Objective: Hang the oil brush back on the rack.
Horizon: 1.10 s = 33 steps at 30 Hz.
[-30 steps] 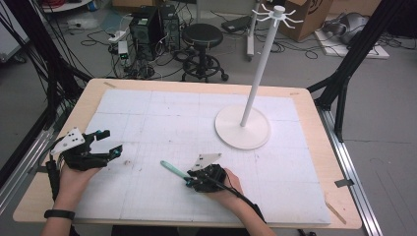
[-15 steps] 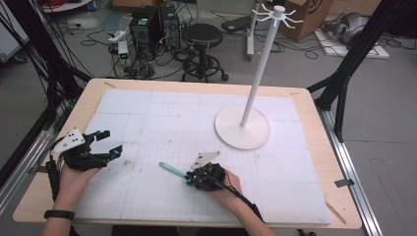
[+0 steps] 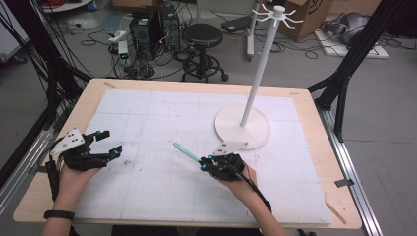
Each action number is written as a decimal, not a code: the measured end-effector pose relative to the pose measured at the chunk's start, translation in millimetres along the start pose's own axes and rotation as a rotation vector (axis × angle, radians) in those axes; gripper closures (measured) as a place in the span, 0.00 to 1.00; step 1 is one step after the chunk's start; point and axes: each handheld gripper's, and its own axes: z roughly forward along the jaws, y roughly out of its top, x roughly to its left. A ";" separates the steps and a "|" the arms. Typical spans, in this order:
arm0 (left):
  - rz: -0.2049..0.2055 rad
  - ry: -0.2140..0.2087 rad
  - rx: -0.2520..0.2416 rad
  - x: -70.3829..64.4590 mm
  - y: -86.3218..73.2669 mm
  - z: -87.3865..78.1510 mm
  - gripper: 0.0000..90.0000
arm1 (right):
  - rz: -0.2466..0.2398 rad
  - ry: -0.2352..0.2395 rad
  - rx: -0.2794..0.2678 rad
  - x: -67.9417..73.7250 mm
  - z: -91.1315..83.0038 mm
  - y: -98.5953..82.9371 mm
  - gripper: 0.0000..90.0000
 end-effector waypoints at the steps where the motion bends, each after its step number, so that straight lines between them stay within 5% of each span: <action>1: 0.000 0.000 0.000 0.0 0.0 0.0 0.24 | 0.000 0.000 0.000 0.0 0.0 0.0 0.92; 2: -0.001 0.002 0.000 0.1 -0.1 0.0 0.24 | 0.018 -0.017 -0.046 -8.9 -16.2 3.5 0.92; 13: -0.001 -0.001 0.005 0.2 -0.7 0.0 0.24 | 0.066 -0.130 -0.212 -47.0 -101.4 17.0 0.92; 33: -0.001 -0.003 0.015 0.4 -2.0 0.8 0.24 | 0.067 -0.281 -0.401 -81.8 -227.3 50.4 0.92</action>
